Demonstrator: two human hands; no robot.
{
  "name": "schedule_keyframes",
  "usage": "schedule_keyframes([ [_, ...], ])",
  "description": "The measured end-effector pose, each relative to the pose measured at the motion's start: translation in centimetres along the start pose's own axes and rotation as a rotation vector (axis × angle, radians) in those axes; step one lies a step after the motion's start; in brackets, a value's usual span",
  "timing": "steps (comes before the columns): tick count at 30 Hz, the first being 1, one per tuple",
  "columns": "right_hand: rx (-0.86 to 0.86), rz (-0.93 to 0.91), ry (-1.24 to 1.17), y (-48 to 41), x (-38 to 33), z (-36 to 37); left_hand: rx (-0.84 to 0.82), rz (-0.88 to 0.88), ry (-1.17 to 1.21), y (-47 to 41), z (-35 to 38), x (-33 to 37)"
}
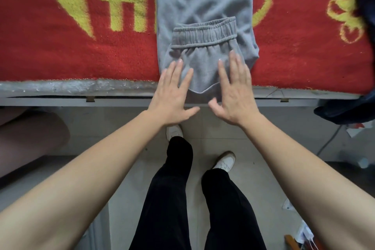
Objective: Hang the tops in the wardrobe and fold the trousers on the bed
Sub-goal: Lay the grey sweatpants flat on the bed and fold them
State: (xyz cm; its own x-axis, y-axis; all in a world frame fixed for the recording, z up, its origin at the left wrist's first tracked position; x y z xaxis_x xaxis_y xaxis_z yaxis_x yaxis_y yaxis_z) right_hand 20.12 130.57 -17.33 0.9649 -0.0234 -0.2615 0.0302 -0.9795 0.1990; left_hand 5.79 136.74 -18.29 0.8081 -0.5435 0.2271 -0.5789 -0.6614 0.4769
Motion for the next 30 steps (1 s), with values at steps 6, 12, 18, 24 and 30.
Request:
schedule_keyframes([
  [6, -0.202, 0.04, 0.26, -0.5, 2.5, 2.9, 0.011, -0.134, -0.405, -2.7, 2.3, 0.0],
  [12, -0.322, -0.024, 0.166, 0.0, 2.1, 1.8, -0.097, -0.117, -0.396, -1.9, 0.7, 0.4],
  [18, -0.494, -0.002, -0.078, 3.5, 0.5, -3.3, -0.245, -0.085, -0.225, 2.8, -4.2, 2.5],
  [24, -0.468, -0.003, -0.287, 7.5, -0.9, -9.0, -0.278, -0.193, -0.022, 9.4, -7.9, 4.5],
  [30, -0.398, 0.019, -0.319, 6.8, 0.5, -10.7, -0.193, -0.324, 0.141, 9.6, -9.2, 2.7],
])
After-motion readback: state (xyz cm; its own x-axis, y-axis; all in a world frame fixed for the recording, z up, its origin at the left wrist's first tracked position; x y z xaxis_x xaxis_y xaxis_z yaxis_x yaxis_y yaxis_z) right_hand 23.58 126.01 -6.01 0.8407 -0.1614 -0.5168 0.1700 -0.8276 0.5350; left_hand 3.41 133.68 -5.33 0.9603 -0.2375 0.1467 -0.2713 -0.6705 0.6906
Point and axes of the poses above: each hand's wrist, its own y-axis away from the middle knuckle, its own z-axis out of the palm, x = y × z, the point moved 8 cm from there along -y, towards the middle knuckle, and after that the axes turned 10 degrees about -z, right-handed, at the moved point
